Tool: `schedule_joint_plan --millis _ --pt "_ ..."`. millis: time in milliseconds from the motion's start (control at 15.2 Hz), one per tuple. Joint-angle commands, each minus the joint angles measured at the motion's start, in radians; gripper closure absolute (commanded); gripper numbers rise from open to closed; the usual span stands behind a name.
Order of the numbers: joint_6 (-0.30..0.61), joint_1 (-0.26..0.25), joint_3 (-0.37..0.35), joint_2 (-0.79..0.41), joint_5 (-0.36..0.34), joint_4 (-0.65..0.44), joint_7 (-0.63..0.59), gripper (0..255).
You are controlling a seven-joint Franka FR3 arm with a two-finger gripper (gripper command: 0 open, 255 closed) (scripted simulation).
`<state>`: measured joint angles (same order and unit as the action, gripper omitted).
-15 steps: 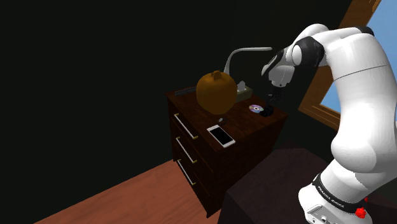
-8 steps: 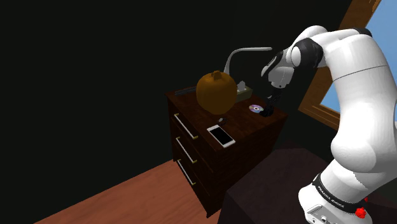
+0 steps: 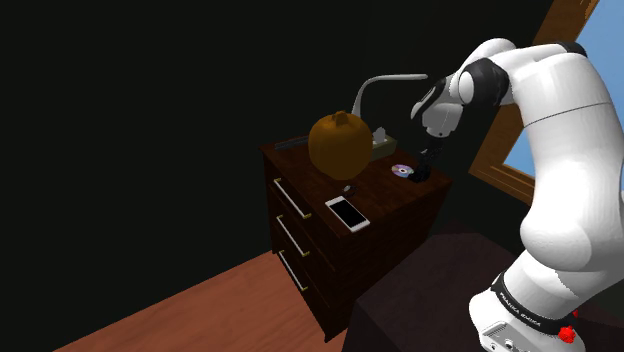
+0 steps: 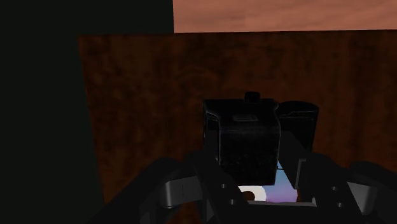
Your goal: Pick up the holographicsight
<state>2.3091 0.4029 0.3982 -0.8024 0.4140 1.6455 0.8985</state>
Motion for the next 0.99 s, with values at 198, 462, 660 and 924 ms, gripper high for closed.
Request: schedule_joint_plan --millis 198,462,660,924 --pt "-0.036 -0.012 0.017 0.047 -0.018 0.011 -0.009 255" --pt "-0.068 -0.021 0.031 0.084 -0.033 0.015 -0.018 255" --pt "-0.092 -0.028 0.041 0.110 -0.045 0.016 -0.025 255" --pt "-0.111 -0.033 0.048 0.129 -0.053 0.015 -0.029 255"
